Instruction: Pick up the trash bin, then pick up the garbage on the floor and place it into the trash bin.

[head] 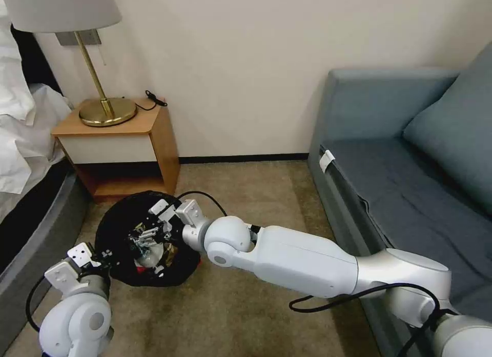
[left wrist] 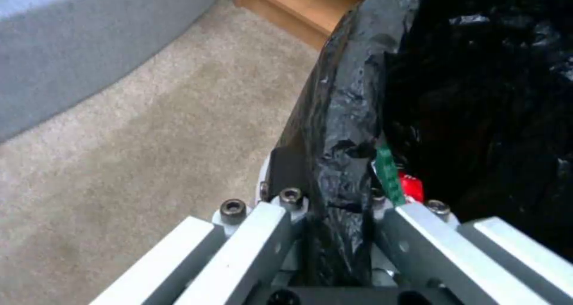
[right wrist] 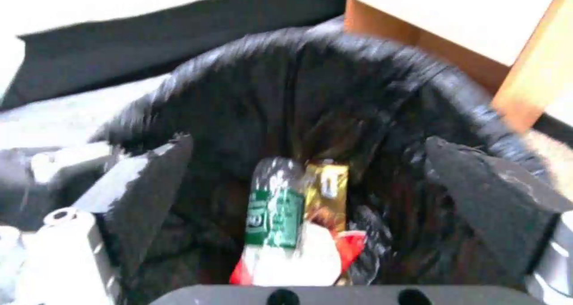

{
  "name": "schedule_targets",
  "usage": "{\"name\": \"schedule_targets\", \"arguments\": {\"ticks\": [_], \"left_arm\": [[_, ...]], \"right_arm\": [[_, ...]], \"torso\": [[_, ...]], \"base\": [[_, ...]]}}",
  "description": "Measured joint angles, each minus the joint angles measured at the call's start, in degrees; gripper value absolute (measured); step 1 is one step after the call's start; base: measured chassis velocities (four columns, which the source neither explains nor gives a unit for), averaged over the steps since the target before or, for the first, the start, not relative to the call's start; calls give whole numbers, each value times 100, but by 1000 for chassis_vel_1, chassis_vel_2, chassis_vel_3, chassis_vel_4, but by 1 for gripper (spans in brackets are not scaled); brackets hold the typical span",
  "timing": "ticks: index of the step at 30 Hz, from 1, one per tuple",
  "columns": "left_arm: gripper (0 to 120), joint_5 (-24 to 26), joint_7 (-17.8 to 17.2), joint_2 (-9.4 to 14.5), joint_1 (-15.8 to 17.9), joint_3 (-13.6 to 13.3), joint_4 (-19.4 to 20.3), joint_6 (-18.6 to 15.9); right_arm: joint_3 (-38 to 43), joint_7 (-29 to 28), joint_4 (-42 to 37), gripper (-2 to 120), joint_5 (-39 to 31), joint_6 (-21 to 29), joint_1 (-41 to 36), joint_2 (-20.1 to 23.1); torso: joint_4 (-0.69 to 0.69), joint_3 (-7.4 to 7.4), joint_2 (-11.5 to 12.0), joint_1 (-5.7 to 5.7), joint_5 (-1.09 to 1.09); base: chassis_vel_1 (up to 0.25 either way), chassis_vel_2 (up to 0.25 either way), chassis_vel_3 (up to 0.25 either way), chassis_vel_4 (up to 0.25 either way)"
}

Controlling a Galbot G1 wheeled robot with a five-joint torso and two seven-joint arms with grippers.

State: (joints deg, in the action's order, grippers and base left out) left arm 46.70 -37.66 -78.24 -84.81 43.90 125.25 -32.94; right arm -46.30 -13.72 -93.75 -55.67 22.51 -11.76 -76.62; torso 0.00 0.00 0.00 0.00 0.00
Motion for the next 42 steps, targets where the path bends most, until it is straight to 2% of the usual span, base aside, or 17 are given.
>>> {"name": "schedule_targets", "arguments": {"ticks": [2, 4, 5, 9, 17, 25, 42], "left_arm": [[2, 160, -90, 0, 15, 1, -33, 11], [2, 713, -401, 11, 73, 0, -138, 10], [2, 713, -401, 11, 73, 0, -138, 10], [2, 1543, -754, 64, 193, 47, -417, -12], [2, 2313, -1145, 146, 379, 112, -829, -149], [2, 2484, -1219, 202, 451, 95, -1119, -229], [2, 2413, -1341, 247, 512, -56, -1246, -303]], "right_arm": [[75, -15, -24, 100, -4, -5, 26, -7], [211, -34, -84, 100, -18, -16, 82, -10], [211, -34, -84, 100, -18, -16, 82, -10], [352, -76, -199, 100, -25, -18, 73, 4], [492, -104, -276, 100, -3, -14, -40, 26], [646, -101, -309, 100, 76, -9, -188, 100], [894, -89, -431, 100, 148, -9, -514, 193]], "torso": [[0, 0, 0, 0, 1], [0, 0, 0, 0, 0], [0, 0, 0, 0, 0], [0, 0, 0, 0, 0], [0, 0, 0, 0, 0], [0, 0, 0, 0, 0], [0, 0, 0, 0, 1]], "base": [[0, 0, 0, 0], [0, 0, 0, 0], [0, 0, 0, 0], [0, 0, 0, 0], [0, 0, 0, 0], [0, 0, 0, 0], [0, 0, 0, 0]]}}
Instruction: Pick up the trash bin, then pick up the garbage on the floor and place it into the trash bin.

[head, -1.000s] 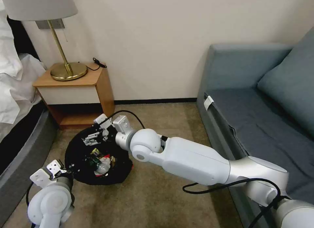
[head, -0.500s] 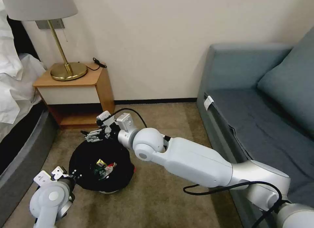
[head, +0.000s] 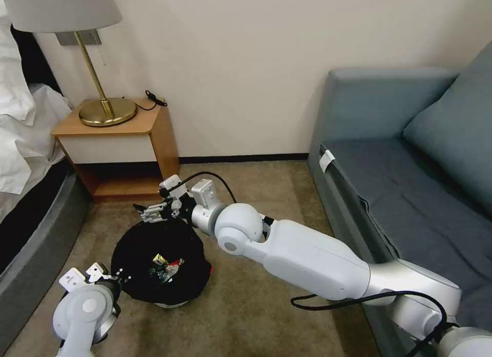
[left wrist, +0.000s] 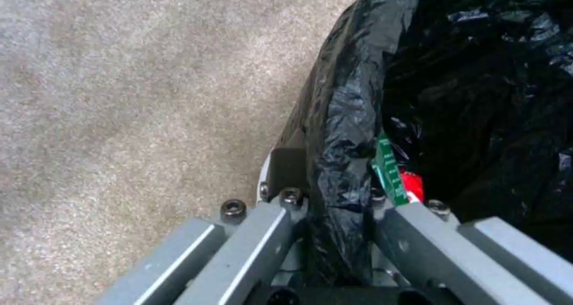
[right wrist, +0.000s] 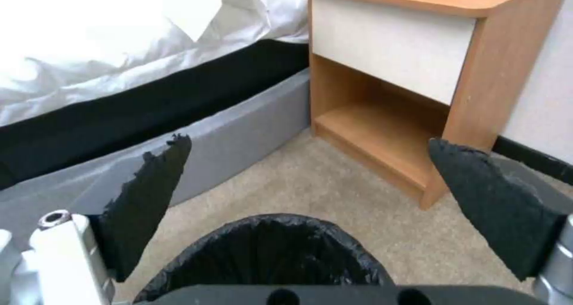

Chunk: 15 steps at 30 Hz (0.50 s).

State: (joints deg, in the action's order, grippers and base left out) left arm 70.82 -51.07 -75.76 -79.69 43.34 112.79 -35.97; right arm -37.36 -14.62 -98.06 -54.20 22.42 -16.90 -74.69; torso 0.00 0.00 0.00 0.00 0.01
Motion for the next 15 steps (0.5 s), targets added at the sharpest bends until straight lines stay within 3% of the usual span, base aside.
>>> {"name": "schedule_targets", "arguments": {"ticks": [8, 15], "left_arm": [[2, 24, -43, 19, 14, -32, -18, -42], [24, -92, 108, 0, -48, -53, 57, -35]], "right_arm": [[120, -4, -46, 100, 32, 0, -162, 64], [233, -3, -72, 100, 54, 0, -275, 111]], "torso": [[0, 0, 0, 0, 1], [0, 0, 0, 0, -3]], "base": [[0, 0, 0, 0], [0, 0, 0, 0]]}}
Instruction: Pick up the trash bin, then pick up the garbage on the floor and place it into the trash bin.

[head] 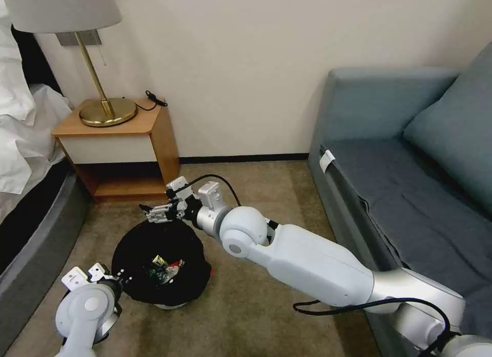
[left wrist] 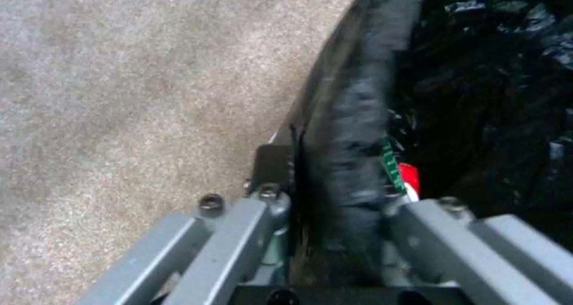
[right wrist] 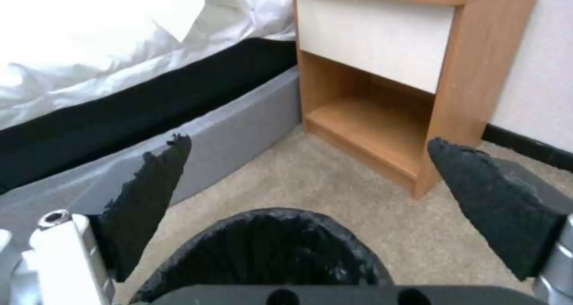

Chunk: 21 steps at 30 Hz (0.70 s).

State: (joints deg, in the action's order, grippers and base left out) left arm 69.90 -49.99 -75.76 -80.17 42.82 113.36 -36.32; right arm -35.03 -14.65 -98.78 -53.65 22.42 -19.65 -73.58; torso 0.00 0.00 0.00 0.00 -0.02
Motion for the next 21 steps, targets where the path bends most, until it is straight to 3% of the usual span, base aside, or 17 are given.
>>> {"name": "schedule_targets", "arguments": {"ticks": [3, 4, 7, 14, 18, 19, 21], "left_arm": [[39, -203, 162, 11, -83, 16, 121, 24], [39, -203, 162, 11, -83, 16, 121, 24], [52, -659, 485, 31, -190, 47, 219, 120], [75, -1074, 1013, 52, -336, 125, 405, 309], [91, -1511, 1807, 112, -451, 213, 577, 669], [91, -1511, 1807, 112, -451, 213, 577, 669], [98, -1849, 2281, 142, -498, 251, 669, 968]], "right_arm": [[44, 5, -3, 100, 5, 0, -56, 18], [44, 5, -3, 100, 5, 0, -56, 18], [91, 9, 0, 100, 16, 3, -120, 14], [257, 11, 14, 100, 22, 7, -240, -12], [548, 11, -57, 100, 22, 30, -356, 1], [548, 11, -57, 100, 22, 30, -356, 1], [805, 16, -123, 100, 19, 76, -446, 13]], "torso": [[0, 0, 0, 0, 1], [0, 0, 0, 0, 1], [0, 0, 0, 0, 1], [0, 0, 0, 0, 2], [-1, 0, 0, 0, 2], [-1, 0, 0, 0, 2], [-1, 0, 0, 0, 2]], "base": [[0, 0, 0, 0], [0, 0, 0, 0], [0, 0, 0, 0], [0, 0, 0, 0], [0, 0, 0, 0], [0, 0, 0, 0], [0, 0, 0, 0]]}}
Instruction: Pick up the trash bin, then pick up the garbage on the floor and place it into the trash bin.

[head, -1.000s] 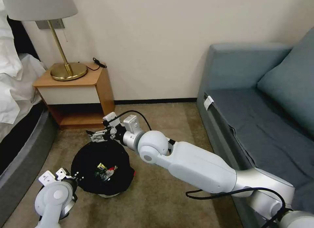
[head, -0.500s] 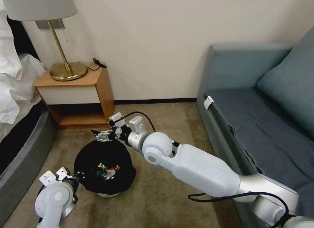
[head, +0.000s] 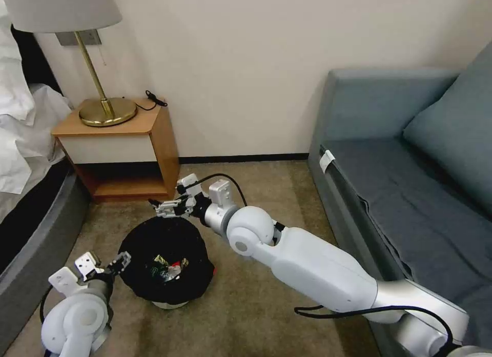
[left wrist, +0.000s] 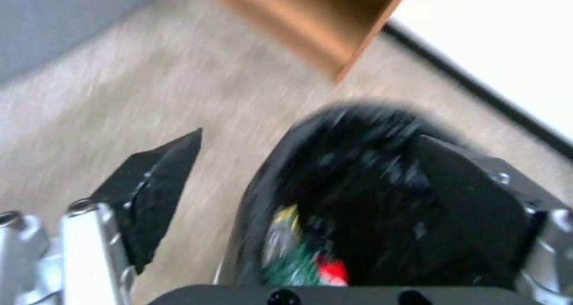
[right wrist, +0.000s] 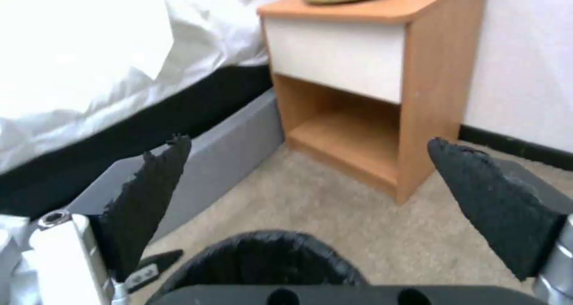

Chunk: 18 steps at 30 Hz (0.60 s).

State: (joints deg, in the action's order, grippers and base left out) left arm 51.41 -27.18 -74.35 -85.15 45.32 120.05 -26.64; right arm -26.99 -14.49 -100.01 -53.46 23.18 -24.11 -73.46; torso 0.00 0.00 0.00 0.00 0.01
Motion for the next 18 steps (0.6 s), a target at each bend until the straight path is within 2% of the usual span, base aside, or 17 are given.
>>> {"name": "schedule_targets", "arguments": {"ticks": [2, 3, 6, 7, 11, 18], "left_arm": [[100, -462, 394, 16, -31, 11, 19, 372], [100, -462, 394, 16, -31, 11, 19, 372], [100, -1020, 836, 17, -70, 15, 74, 752], [100, -1020, 836, 17, -70, 15, 74, 752], [100, -1581, 1281, 28, -107, 67, 157, 1113], [100, -2003, 1603, 63, -111, 118, 233, 1354]], "right_arm": [[268, 17, -49, 100, 5, 41, -108, 1], [268, 17, -49, 100, 5, 41, -108, 1], [720, 127, -91, 100, 123, 90, -289, -1], [720, 127, -91, 100, 123, 90, -289, -1], [1318, 371, -156, 100, 394, 101, -507, 21], [2132, 901, -321, 100, 1108, -14, -871, 27]], "torso": [[0, 0, 0, 0, 0], [0, 0, 0, 0, 0], [0, 0, 0, 0, 0], [0, 0, 0, 0, 0], [1, 0, 0, 0, 0], [1, 0, 0, 0, 0]], "base": [[0, 0, 0, 0], [0, 0, 0, 0], [0, 0, 0, 0], [0, 0, 0, 0], [0, 0, 0, 0], [0, 0, 0, 0]]}}
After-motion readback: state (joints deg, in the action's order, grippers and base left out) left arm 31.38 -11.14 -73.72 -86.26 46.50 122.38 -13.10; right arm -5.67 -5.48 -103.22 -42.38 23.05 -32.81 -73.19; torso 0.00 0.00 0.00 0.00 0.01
